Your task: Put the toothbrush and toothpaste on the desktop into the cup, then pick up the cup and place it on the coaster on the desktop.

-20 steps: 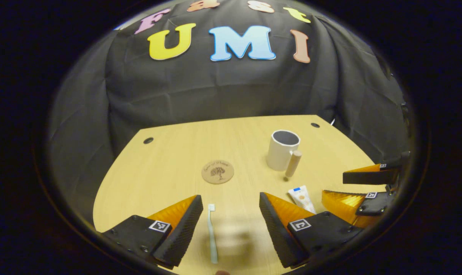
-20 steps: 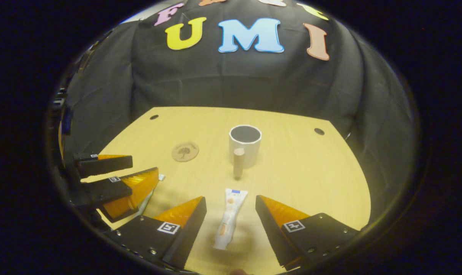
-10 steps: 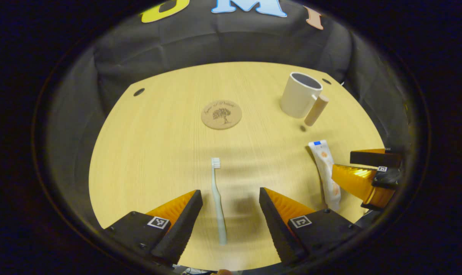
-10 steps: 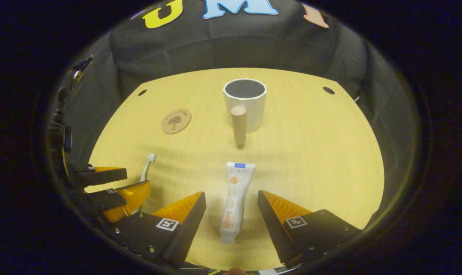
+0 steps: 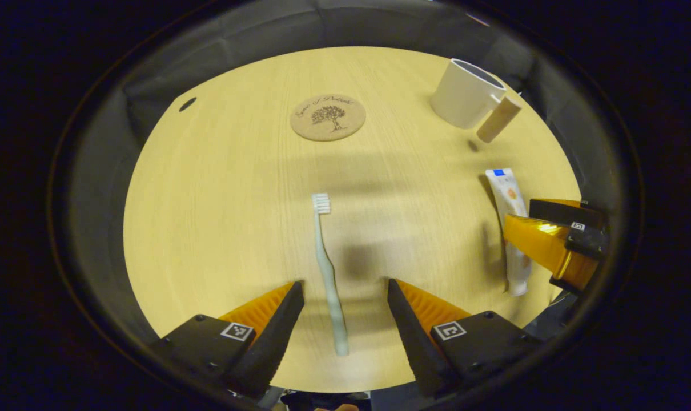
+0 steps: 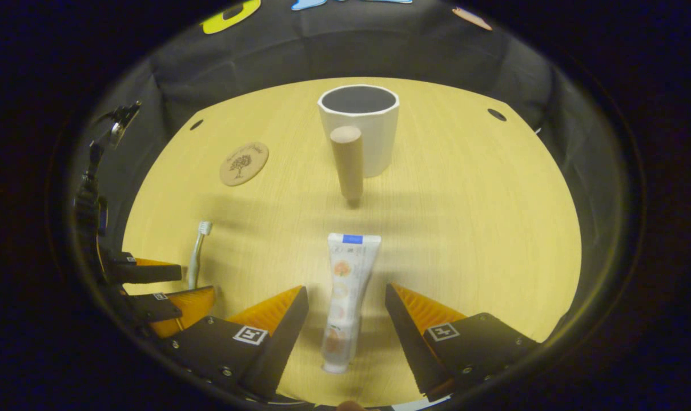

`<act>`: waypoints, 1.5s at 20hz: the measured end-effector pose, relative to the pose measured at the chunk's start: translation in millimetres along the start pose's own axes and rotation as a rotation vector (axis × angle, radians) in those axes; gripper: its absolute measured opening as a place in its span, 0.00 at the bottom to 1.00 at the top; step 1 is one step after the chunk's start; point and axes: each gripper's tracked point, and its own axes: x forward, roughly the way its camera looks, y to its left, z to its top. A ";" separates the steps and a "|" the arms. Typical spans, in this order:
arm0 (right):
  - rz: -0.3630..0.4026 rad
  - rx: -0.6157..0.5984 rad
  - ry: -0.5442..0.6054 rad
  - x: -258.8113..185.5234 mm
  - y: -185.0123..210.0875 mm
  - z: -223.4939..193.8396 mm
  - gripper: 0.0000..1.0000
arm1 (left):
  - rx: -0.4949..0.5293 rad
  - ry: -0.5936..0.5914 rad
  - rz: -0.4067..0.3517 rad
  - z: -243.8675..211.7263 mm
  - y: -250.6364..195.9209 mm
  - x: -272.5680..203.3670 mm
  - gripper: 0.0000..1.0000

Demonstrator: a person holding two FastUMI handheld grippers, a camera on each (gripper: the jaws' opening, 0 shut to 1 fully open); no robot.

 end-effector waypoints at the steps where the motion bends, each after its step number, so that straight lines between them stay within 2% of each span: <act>1: -0.005 -0.006 0.004 1.3 -1.4 -0.7 0.86 | -0.004 0.013 -0.002 -1.0 -0.2 2.1 0.98; 5: 0.002 -0.001 0.021 10.2 -1.0 -0.4 0.86 | -0.007 0.016 -0.013 -0.3 -2.1 3.3 1.00; 9: 0.002 0.002 0.036 15.5 -2.0 -1.3 0.86 | 0.011 0.019 -0.018 -0.5 1.2 2.6 0.96; 10: -0.007 -0.004 0.040 16.2 -3.3 -1.3 0.86 | 0.014 0.022 -0.018 -1.0 1.9 2.4 0.94; 11: -0.013 -0.009 0.032 17.3 -4.4 -0.2 0.86 | 0.022 0.022 -0.020 -0.2 1.9 2.2 0.87; 13: -0.022 -0.016 0.032 17.3 -5.2 -0.5 0.85 | 0.031 0.017 -0.021 4.1 2.0 2.2 0.87; 15: -0.031 -0.035 0.033 19.2 -5.1 -2.0 0.84 | 0.035 0.017 -0.021 2.5 0.1 2.7 0.65; 16: -0.049 -0.052 0.040 18.2 -7.8 -4.8 0.77 | 0.037 0.003 -0.026 5.1 -1.4 3.6 0.67; 17: -0.049 -0.068 0.031 19.0 -7.1 -4.7 0.71 | 0.034 -0.004 -0.022 5.8 -3.1 4.0 0.48; 18: -0.048 -0.083 0.024 20.0 -6.4 -5.2 0.61 | 0.046 -0.010 -0.023 5.1 -2.7 3.7 0.43; 19: -0.045 -0.088 0.020 18.9 -6.1 -6.8 0.53 | 0.046 -0.036 -0.022 5.7 -2.1 3.6 0.44; 21: -0.029 -0.086 0.011 18.1 -4.5 -7.8 0.40 | 0.042 -0.043 -0.024 7.8 -4.3 1.9 0.17; 22: -0.024 -0.080 -0.002 18.5 -3.7 -6.5 0.30 | 0.047 -0.049 -0.028 8.1 -3.4 2.4 0.17; 23: -0.020 -0.087 -0.006 17.7 -2.7 -7.5 0.25 | 0.050 -0.058 -0.034 8.8 -4.0 3.3 0.13; 24: -0.008 -0.099 -0.007 18.4 -2.6 -6.9 0.25 | 0.057 -0.069 -0.040 10.2 -4.6 1.4 0.13; 25: 0.003 -0.109 -0.019 17.8 -3.3 -6.7 0.25 | 0.056 -0.076 -0.045 10.1 -5.1 1.0 0.07; 26: 0.020 -0.110 -0.042 15.8 -3.5 -3.3 0.25 | 0.057 -0.091 -0.051 10.6 -5.2 2.2 0.09; 27: 0.045 -0.106 -0.050 16.3 -2.1 -3.8 0.18 | 0.065 -0.108 -0.057 12.1 -5.7 2.0 0.09; 30: 0.105 -0.067 -0.094 9.4 -1.9 1.3 0.18 | 0.081 -0.162 -0.074 11.9 -7.3 1.8 0.09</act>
